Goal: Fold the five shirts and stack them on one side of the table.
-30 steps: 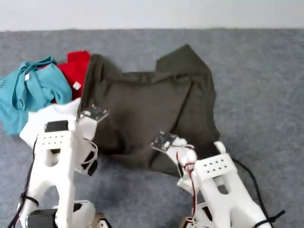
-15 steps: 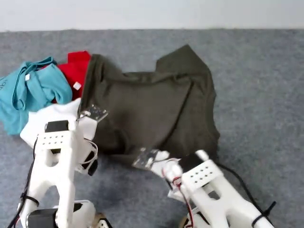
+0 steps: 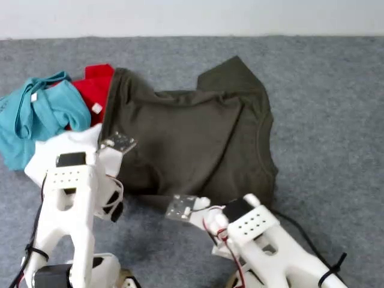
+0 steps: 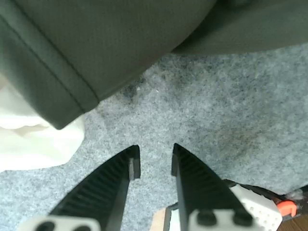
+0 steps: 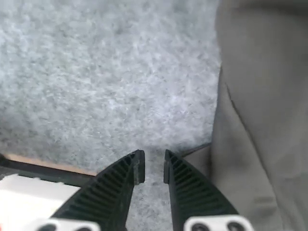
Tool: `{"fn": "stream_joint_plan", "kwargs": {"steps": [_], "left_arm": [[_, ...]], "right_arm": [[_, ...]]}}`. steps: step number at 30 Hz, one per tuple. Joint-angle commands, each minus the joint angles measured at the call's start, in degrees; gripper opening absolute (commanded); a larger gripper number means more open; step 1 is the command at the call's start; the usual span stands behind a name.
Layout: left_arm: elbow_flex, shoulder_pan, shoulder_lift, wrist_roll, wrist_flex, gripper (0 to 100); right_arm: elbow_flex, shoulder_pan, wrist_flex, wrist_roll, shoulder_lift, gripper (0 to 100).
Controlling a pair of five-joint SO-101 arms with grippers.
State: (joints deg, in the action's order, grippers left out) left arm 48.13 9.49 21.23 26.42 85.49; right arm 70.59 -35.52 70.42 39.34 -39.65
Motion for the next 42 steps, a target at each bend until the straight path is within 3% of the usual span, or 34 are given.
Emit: {"fn": "stream_joint_plan", "kwargs": {"steps": [1, 8, 15, 18, 31, 42], "left_arm": [[0.13, 0.26, 1.49, -0.44, -0.18, 11], [0.22, 0.26, 1.41, -0.44, -0.18, 11], [0.22, 0.18, 1.41, -0.44, -0.18, 11], [0.22, 0.09, 1.41, -0.44, -0.18, 11], [0.22, 0.18, 1.41, -0.44, -0.09, 11], [0.22, 0.18, 1.41, -0.44, -0.09, 11]], "right_arm": [[1.41, 4.35, -2.68, 2.99, -0.92, 8.3], [5.80, 12.44, -8.04, 7.03, -0.92, 8.3], [7.30, 12.97, -11.74, 6.95, -1.54, 7.1], [5.71, 12.88, -11.03, 6.95, -1.54, 0.3], [-23.12, 12.79, 16.84, 7.47, -1.63, 1.0], [-27.08, 12.44, 24.75, 8.97, -1.10, 1.7]]}}
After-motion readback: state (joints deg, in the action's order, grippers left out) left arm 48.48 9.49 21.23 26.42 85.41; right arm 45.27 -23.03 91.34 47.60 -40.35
